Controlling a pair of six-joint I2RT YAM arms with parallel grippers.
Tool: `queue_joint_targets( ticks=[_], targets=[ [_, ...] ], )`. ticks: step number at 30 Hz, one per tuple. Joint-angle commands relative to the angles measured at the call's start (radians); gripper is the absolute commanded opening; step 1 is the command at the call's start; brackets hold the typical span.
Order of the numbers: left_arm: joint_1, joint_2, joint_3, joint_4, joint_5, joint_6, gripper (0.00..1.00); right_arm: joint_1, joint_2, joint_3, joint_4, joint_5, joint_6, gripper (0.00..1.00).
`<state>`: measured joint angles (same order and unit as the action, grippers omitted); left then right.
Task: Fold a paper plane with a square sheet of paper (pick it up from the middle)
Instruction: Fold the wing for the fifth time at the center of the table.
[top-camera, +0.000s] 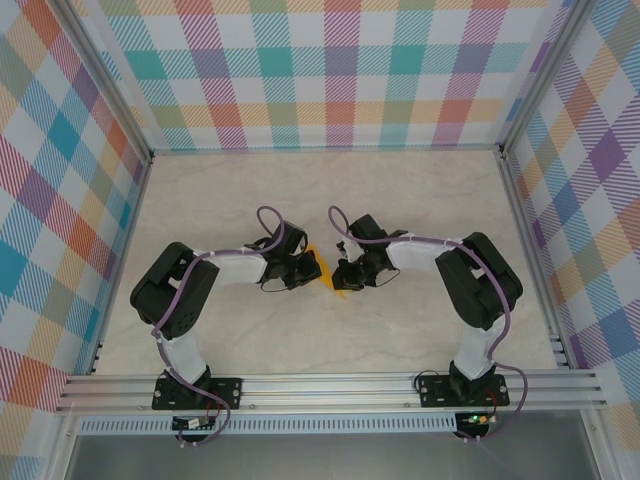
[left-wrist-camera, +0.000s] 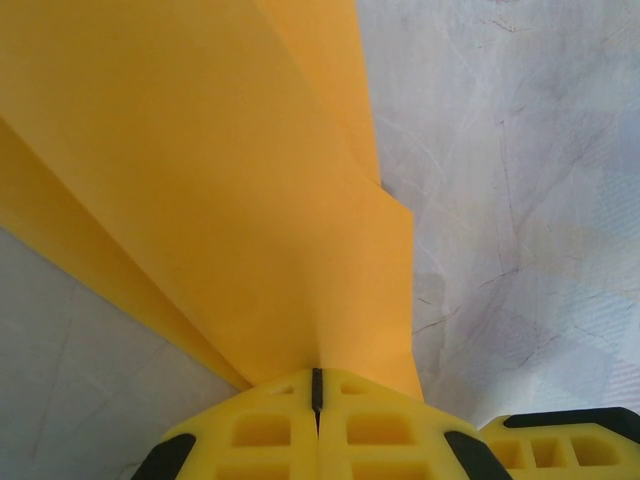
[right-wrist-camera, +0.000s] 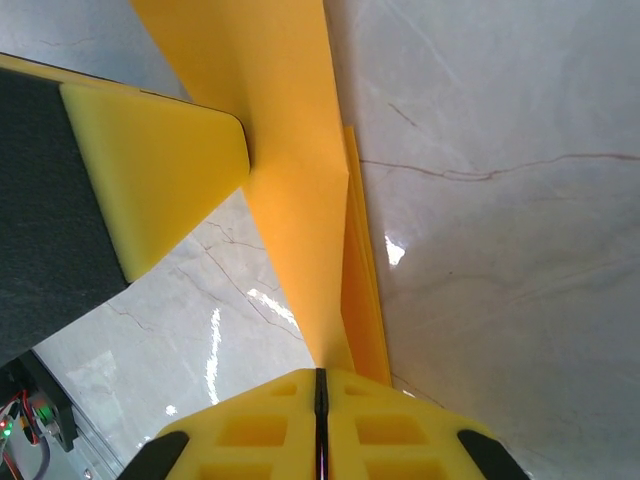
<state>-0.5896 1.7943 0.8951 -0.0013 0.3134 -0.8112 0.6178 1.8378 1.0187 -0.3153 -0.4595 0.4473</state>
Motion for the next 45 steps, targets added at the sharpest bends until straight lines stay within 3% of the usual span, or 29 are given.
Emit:
queue_joint_targets(
  ticks=[1, 8, 37, 45],
  targets=[
    [-0.002, 0.072, -0.016, -0.116, -0.108, 0.004, 0.05, 0.012, -0.014, 0.027, -0.024, 0.006, -0.016, 0.09],
    [-0.003, 0.078, -0.011, -0.117, -0.106, 0.003, 0.05, 0.06, -0.002, 0.07, -0.051, 0.044, -0.019, 0.09],
    [-0.003, 0.089, -0.002, -0.144, -0.117, 0.008, 0.05, 0.059, 0.018, 0.035, -0.143, 0.211, -0.048, 0.08],
    [-0.003, 0.093, 0.006, -0.153, -0.119, 0.012, 0.05, 0.059, -0.013, 0.041, -0.139, 0.163, -0.059, 0.08]
  ],
)
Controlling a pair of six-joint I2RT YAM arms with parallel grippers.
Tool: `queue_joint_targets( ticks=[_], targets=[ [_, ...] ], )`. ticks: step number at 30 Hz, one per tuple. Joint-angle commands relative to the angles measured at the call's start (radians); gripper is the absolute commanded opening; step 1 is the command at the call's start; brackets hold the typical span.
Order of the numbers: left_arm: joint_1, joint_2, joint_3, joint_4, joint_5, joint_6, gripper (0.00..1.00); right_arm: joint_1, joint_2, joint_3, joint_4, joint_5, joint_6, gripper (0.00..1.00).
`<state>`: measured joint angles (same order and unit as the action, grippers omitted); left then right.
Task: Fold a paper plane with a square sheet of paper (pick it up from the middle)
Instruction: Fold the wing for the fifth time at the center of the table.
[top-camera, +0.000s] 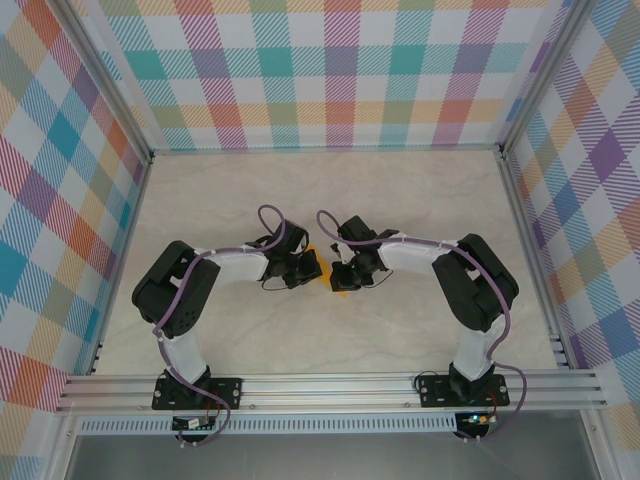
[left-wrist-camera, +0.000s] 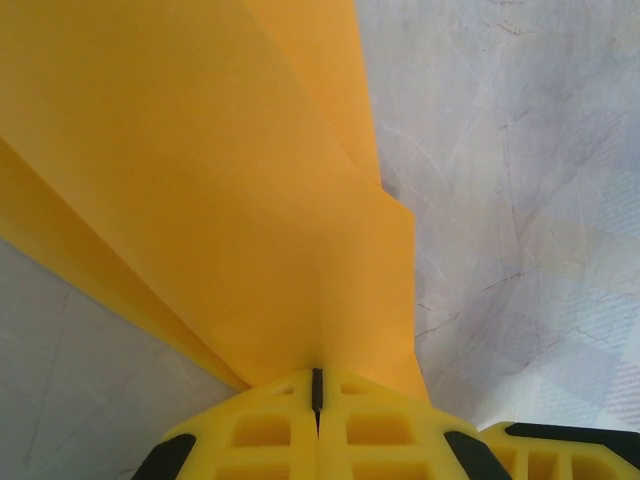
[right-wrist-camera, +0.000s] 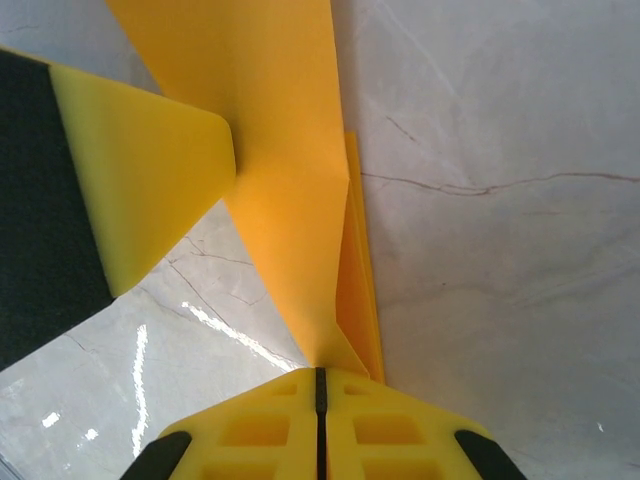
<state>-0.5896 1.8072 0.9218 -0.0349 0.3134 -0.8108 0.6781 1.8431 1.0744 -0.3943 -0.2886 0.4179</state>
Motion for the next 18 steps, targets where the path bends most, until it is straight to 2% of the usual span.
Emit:
queue_joint_targets(
  ticks=[1, 9, 18],
  targets=[
    [-0.003, 0.081, -0.02, -0.119, -0.119, 0.012, 0.05, -0.001, -0.022, -0.019, -0.055, -0.026, -0.031, 0.08],
    [-0.002, 0.083, -0.017, -0.123, -0.119, 0.011, 0.05, -0.002, -0.011, -0.053, -0.04, -0.046, -0.021, 0.08],
    [-0.003, 0.087, -0.013, -0.138, -0.132, 0.012, 0.05, -0.002, -0.021, -0.08, -0.072, 0.015, -0.024, 0.08]
  ],
)
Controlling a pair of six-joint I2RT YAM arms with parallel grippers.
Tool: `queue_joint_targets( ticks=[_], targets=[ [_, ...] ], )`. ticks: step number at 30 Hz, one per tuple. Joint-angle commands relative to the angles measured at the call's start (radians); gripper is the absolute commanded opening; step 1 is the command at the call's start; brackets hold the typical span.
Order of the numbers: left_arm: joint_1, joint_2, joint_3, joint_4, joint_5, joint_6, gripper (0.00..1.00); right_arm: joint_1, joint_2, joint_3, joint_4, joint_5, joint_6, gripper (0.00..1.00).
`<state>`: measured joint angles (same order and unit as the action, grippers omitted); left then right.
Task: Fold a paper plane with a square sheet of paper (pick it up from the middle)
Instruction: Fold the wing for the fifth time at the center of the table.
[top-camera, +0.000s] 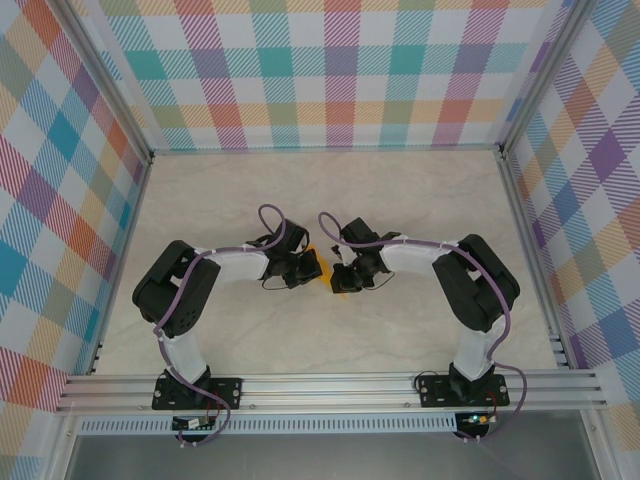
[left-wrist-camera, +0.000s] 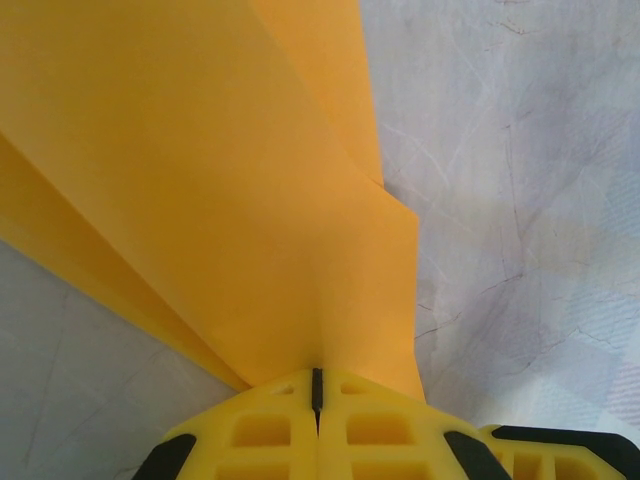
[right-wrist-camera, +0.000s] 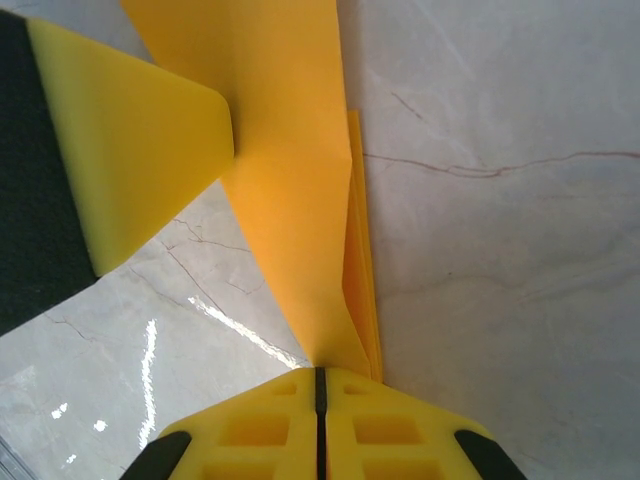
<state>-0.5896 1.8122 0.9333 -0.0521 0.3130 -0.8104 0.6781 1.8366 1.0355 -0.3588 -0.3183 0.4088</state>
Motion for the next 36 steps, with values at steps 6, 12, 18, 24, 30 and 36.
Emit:
queue_joint_targets(
  ticks=[6, 12, 18, 24, 30, 36],
  targets=[
    [-0.002, 0.086, -0.016, -0.148, -0.151, 0.013, 0.05, -0.003, -0.023, -0.068, -0.112, 0.051, -0.019, 0.08],
    [-0.003, 0.103, -0.005, -0.173, -0.165, 0.013, 0.05, -0.009, -0.038, -0.105, -0.112, 0.044, -0.011, 0.08],
    [-0.002, 0.108, -0.001, -0.181, -0.169, 0.011, 0.05, -0.02, -0.072, -0.15, -0.119, 0.038, 0.0, 0.09],
    [-0.003, 0.104, -0.002, -0.172, -0.157, 0.016, 0.05, -0.032, -0.144, -0.205, -0.105, 0.036, 0.045, 0.08],
    [-0.003, 0.1, -0.005, -0.155, -0.139, 0.018, 0.04, -0.017, -0.28, -0.175, -0.036, 0.055, 0.068, 0.1],
    [-0.002, 0.104, -0.006, -0.149, -0.129, 0.022, 0.05, 0.001, -0.227, -0.088, 0.016, 0.054, 0.072, 0.13]
  ],
)
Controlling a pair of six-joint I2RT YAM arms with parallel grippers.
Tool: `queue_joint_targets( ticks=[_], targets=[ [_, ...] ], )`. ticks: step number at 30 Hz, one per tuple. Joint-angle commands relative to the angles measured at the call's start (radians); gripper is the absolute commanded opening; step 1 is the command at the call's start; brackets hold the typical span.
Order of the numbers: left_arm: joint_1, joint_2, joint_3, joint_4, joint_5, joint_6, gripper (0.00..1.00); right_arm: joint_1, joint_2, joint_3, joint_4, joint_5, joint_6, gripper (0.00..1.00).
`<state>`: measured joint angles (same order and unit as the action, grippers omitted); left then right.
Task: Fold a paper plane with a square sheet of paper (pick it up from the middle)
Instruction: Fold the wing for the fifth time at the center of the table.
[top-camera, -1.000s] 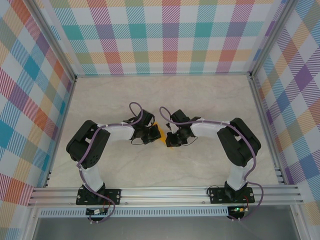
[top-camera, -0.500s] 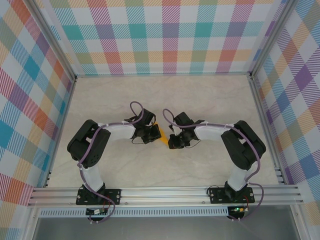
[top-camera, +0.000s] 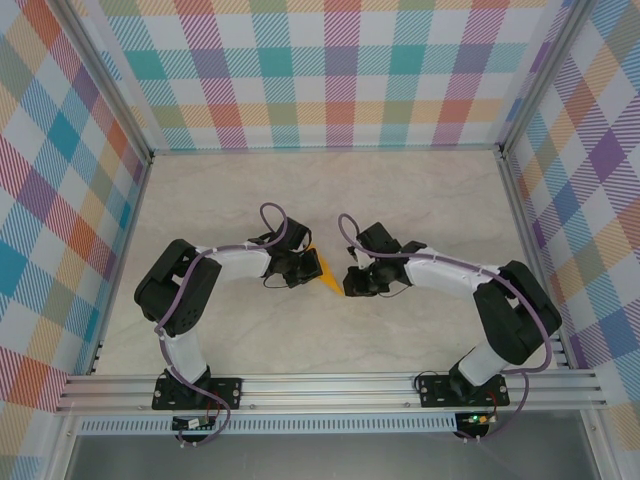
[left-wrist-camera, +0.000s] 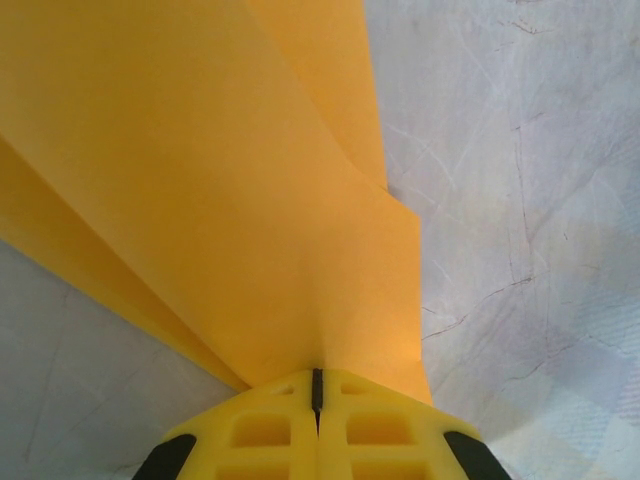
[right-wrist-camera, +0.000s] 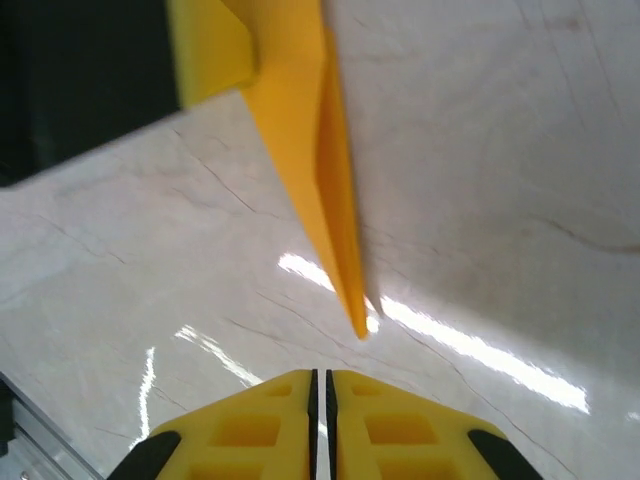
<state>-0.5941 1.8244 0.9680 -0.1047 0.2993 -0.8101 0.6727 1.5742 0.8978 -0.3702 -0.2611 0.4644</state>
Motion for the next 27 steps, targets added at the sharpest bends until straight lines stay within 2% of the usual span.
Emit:
queue_joint_targets(
  ticks=[1, 6, 13, 18, 27],
  targets=[
    [0.002, 0.093, -0.041, -0.096, -0.113, 0.021, 0.04, 0.009, 0.062, 0.071, 0.034, -0.026, 0.018, 0.13],
    [0.002, 0.096, -0.034, -0.093, -0.109, 0.021, 0.04, 0.024, 0.174, 0.137, 0.07, -0.09, 0.042, 0.11],
    [0.002, 0.086, -0.028, -0.102, -0.107, 0.03, 0.05, 0.024, 0.27, 0.177, 0.032, -0.034, 0.056, 0.07],
    [0.002, 0.082, -0.021, -0.105, -0.101, 0.041, 0.05, 0.023, 0.282, 0.151, -0.011, 0.025, 0.06, 0.06],
    [0.017, 0.066, 0.01, -0.101, -0.079, 0.138, 0.06, 0.002, 0.306, 0.07, -0.031, 0.027, 0.055, 0.06]
  ],
)
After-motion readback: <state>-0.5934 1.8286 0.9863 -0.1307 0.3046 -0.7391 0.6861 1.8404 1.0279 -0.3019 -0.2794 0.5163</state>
